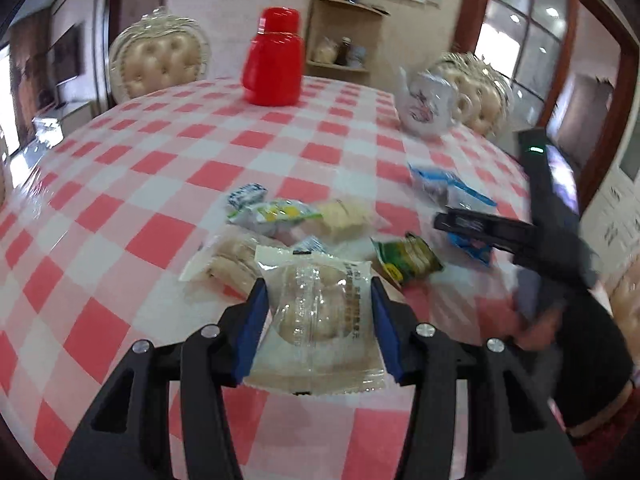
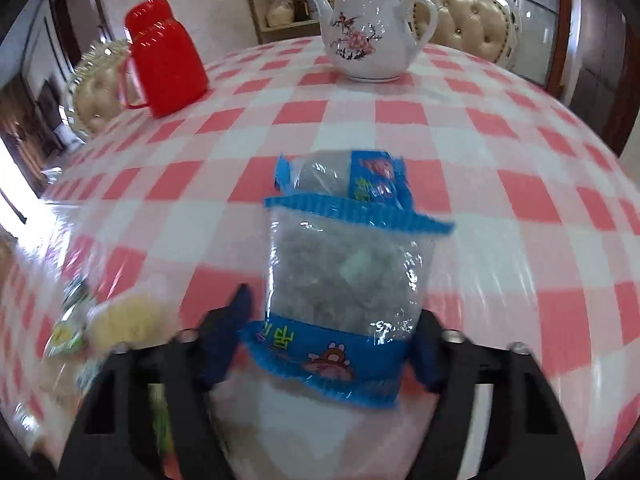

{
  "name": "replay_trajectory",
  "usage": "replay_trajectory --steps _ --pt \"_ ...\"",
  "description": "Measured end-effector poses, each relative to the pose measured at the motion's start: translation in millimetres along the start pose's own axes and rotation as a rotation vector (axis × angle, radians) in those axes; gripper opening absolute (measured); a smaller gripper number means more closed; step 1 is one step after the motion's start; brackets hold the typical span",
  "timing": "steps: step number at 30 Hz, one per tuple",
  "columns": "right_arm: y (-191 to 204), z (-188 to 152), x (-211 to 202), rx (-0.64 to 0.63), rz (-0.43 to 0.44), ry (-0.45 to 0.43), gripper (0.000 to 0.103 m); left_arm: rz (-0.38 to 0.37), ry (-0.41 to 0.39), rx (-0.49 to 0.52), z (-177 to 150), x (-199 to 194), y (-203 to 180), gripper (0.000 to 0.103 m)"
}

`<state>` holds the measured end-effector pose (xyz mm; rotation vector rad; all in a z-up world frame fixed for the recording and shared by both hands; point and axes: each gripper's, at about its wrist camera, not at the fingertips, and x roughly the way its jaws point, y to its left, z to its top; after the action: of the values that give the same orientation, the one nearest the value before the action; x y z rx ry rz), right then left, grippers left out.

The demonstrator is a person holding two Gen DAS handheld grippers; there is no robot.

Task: Organize snacks
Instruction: 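Grasp the round cookie bag with the left tool while the right tool grasps the blue candy bag, then carry the cookie bag and blue candy bag over the clear bin with both tools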

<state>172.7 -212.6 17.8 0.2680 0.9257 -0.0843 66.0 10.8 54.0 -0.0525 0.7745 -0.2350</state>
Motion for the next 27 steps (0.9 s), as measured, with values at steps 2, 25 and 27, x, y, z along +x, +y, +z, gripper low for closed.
replay_trajectory --steps 2,25,27 --pt "-16 -25 -23 -0.001 0.016 -0.011 0.058 -0.024 0.019 0.017 -3 1 -3 0.051" --pt "-36 -183 -155 0.101 0.379 -0.051 0.058 -0.089 -0.052 -0.078 -93 -73 1 0.051" --pt "-33 -188 -158 0.095 0.385 -0.047 0.058 -0.089 -0.06 -0.074 -97 -79 0 0.051"
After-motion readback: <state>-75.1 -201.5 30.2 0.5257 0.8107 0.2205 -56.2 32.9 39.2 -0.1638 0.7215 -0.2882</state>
